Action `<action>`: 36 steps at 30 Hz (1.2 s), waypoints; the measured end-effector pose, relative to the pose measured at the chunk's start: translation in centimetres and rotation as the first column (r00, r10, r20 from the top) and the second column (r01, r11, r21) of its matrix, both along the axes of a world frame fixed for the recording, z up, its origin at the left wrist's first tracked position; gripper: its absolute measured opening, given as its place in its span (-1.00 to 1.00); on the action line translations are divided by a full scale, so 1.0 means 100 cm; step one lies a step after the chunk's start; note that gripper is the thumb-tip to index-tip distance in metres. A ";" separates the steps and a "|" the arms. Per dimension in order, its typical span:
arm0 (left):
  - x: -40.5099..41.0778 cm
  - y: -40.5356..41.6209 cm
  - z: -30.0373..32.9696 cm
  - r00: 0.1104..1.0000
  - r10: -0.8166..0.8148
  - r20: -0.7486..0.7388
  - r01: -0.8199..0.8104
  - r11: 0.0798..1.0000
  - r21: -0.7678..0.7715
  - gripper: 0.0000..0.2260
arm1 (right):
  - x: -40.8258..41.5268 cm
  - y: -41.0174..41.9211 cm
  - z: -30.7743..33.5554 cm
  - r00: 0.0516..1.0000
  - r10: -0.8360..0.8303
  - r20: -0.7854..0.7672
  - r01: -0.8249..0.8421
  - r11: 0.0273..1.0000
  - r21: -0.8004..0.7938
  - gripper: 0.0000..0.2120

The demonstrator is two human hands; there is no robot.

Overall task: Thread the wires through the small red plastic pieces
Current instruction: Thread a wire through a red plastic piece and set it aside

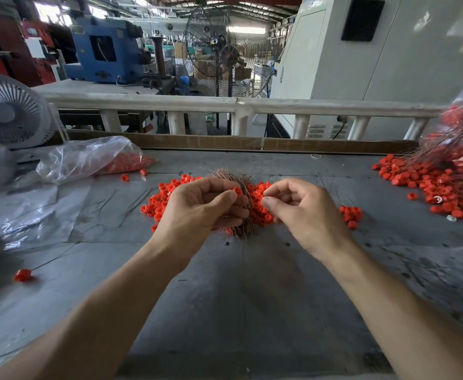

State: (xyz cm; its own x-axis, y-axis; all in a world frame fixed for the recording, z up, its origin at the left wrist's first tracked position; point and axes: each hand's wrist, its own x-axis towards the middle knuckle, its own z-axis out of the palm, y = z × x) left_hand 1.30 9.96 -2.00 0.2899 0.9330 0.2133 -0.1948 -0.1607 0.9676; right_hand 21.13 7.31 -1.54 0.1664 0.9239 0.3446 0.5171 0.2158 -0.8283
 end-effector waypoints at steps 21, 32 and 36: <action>0.004 -0.006 0.000 0.999 -0.002 -0.050 0.003 1.000 0.031 -0.88 | -0.017 -0.013 0.007 0.956 0.154 -0.249 -0.119 0.982 0.148 -0.92; 0.006 -0.007 -0.001 0.992 -0.013 -0.124 0.026 0.994 0.108 -0.89 | -0.017 -0.009 0.000 0.988 0.143 -0.061 -0.127 0.969 0.210 -0.80; 0.006 -0.007 -0.002 0.990 -0.008 -0.138 0.026 0.991 0.134 -0.87 | -0.016 -0.009 -0.001 0.994 0.110 0.028 -0.113 0.965 0.235 -0.84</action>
